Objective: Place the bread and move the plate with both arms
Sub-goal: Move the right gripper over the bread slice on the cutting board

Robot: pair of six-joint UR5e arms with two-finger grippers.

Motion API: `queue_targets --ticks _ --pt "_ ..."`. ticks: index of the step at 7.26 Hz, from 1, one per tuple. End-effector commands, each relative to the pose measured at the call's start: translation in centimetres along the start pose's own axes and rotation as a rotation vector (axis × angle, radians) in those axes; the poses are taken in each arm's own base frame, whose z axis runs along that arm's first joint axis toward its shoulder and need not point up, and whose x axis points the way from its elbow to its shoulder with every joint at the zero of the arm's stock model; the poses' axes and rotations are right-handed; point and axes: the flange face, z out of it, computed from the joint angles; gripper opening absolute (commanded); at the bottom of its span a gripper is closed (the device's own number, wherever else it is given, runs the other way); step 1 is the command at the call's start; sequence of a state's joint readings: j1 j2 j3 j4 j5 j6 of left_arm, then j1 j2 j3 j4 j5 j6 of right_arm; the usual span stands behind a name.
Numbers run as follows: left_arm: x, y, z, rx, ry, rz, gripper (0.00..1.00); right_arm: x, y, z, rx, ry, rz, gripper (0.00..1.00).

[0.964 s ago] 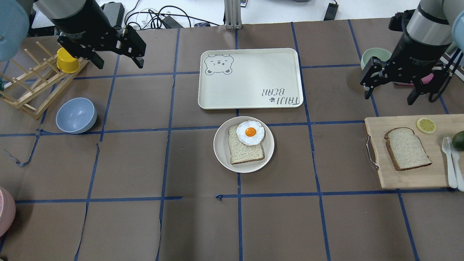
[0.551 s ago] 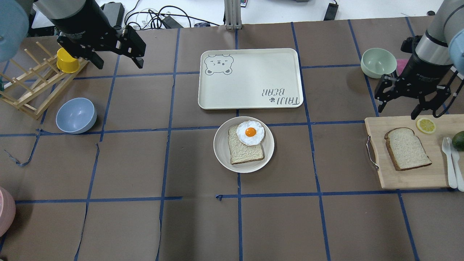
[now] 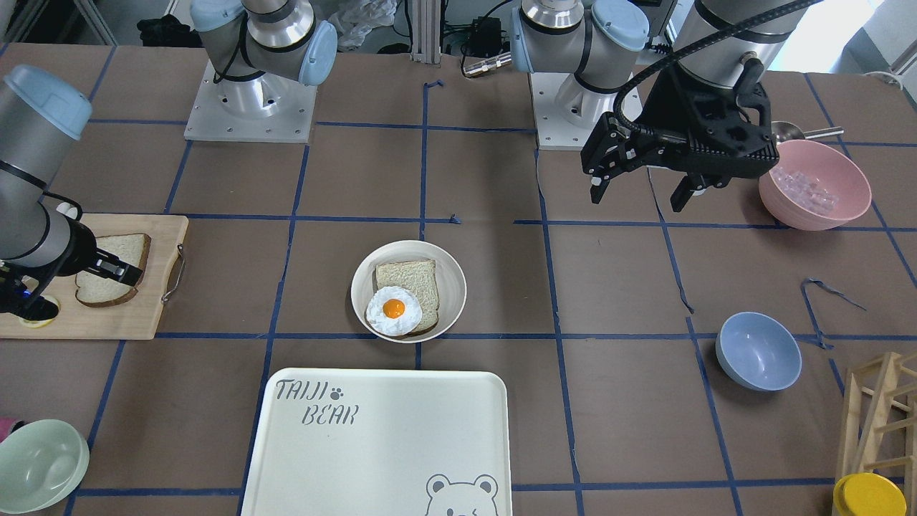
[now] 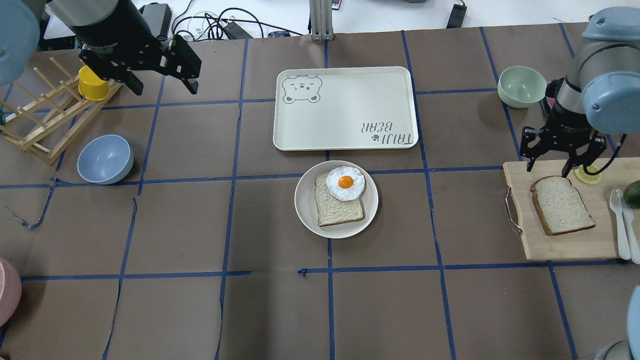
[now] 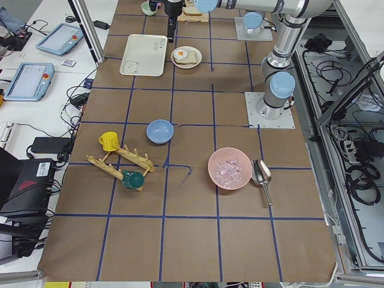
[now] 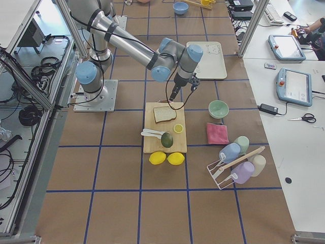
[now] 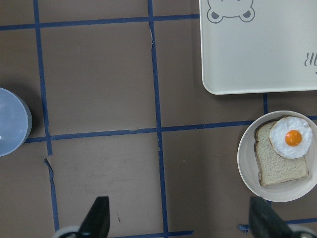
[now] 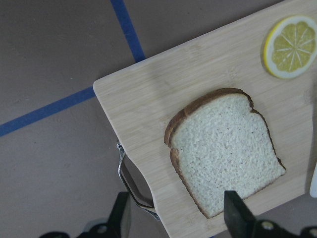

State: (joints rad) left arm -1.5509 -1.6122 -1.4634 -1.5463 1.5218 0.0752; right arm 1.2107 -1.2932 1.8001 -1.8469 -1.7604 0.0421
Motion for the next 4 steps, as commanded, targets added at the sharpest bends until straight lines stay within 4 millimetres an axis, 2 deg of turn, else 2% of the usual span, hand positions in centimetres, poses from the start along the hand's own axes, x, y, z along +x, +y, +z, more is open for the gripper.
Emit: queue_targets --ticks 1,3,4 --pt "0.0 0.0 0.0 0.000 0.002 0.000 1.00 -0.1 -2.0 3.0 0.003 0.058 0.003 0.71" --pt "0.1 0.0 0.0 0.000 0.002 0.001 1.00 -0.3 -3.1 4.5 0.014 0.060 0.013 0.68" --pt "0.1 0.0 0.0 0.000 0.002 0.001 1.00 -0.4 -3.1 5.2 -0.003 0.059 0.012 0.57"
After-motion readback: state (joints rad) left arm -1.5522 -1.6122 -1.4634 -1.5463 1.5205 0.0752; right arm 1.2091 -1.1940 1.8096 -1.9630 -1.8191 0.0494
